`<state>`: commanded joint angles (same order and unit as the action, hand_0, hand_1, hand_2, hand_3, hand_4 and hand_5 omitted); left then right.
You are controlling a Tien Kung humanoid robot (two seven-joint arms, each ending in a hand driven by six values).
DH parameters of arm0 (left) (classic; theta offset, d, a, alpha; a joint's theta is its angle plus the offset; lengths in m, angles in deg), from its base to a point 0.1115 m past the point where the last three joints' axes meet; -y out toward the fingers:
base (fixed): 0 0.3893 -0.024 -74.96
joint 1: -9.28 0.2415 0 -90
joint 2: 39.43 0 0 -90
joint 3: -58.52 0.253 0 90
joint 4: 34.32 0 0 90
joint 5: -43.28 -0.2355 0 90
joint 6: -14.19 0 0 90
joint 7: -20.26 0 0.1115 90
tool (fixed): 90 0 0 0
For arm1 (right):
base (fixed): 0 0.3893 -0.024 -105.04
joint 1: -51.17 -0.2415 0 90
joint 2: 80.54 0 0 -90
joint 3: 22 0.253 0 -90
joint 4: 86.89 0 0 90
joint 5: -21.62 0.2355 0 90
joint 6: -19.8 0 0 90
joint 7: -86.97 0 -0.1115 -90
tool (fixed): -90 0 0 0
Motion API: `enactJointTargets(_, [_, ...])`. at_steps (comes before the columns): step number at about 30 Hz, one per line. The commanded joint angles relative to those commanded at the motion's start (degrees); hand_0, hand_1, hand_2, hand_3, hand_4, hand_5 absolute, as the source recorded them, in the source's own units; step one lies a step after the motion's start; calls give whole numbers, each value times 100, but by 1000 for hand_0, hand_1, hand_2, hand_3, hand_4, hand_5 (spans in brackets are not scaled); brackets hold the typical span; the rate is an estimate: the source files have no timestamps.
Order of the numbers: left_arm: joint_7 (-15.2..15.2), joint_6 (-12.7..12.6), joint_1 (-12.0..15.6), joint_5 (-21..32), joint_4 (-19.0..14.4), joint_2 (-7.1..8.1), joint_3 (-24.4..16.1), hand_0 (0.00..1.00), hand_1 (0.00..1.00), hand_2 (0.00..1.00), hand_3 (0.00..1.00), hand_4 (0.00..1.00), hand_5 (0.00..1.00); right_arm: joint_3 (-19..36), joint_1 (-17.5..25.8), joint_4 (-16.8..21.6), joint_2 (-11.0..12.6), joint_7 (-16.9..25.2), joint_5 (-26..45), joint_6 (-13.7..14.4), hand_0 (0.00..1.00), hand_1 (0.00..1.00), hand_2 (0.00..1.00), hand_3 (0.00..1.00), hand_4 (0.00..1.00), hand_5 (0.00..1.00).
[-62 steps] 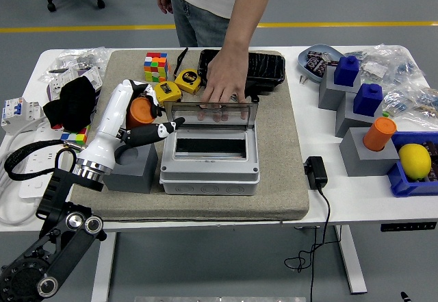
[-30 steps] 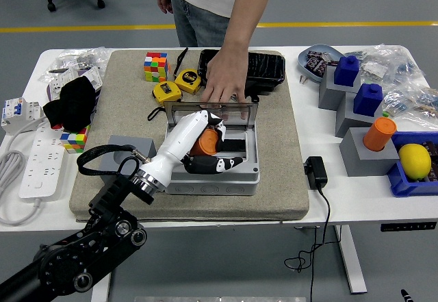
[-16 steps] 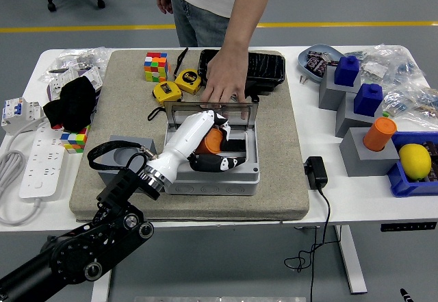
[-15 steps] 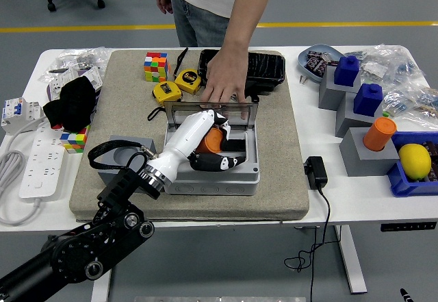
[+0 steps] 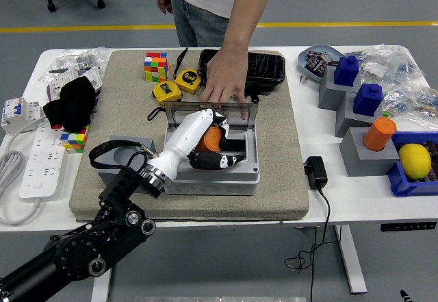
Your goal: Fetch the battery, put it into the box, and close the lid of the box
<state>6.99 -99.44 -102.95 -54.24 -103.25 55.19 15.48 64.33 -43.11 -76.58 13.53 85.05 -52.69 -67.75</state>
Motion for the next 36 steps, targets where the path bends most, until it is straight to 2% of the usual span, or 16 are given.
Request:
enactJointTargets(5, [-51,11,10,43,27,-7,-29,62,15,68,50,980,2,10,7,0,5,-12,-13,1,804,730,738,781,998,998])
enactJointTargets(6, [-54,19,11,37,33,-8,-33,95,60,89,59,998,62,10,8,0,6,-11,-11,1,804,730,739,781,998,998])
enactJointTargets(11, [-40,104,5,5,27,-6,-41,95,60,89,59,998,62,22,3,0,11,-12,-14,3,804,730,739,781,998,998])
enactJointTargets(12, [-23,133,3,-13,22,-8,-42,169,142,161,110,998,154,26,3,0,10,-13,-18,2,805,730,738,781,998,998])
enactJointTargets(17, [43,274,17,-100,27,-3,-46,169,142,161,110,998,154,30,5,0,2,-8,-16,1,805,730,738,781,998,998])
enactJointTargets(18, [53,296,20,-118,25,0,-50,256,333,300,209,998,227,32,4,0,2,-7,-16,1,805,730,738,781,998,998])
enactJointTargets(23, [74,396,13,-152,7,0,-93,256,333,300,209,998,227,36,-2,0,-1,-7,-15,1,805,730,738,781,998,998])
enactJointTargets(24, [76,405,9,-159,5,-1,-98,311,411,385,345,998,239,41,-4,0,-2,-7,-18,1,804,730,739,780,998,998])
enactJointTargets(29, [86,410,1,-189,2,1,-107,311,411,385,345,998,239,46,-13,0,-1,-1,-13,1,804,730,739,780,998,998])
enactJointTargets(30, [94,421,-1,-203,-7,2,-113,330,425,418,387,998,264,45,-14,0,0,-1,-10,1,805,730,739,780,998,998])
enactJointTargets(36, [117,438,-9,-247,-99,8,-122,336,429,438,410,998,269,50,-6,0,-1,-7,-15,1,805,730,739,780,998,998])
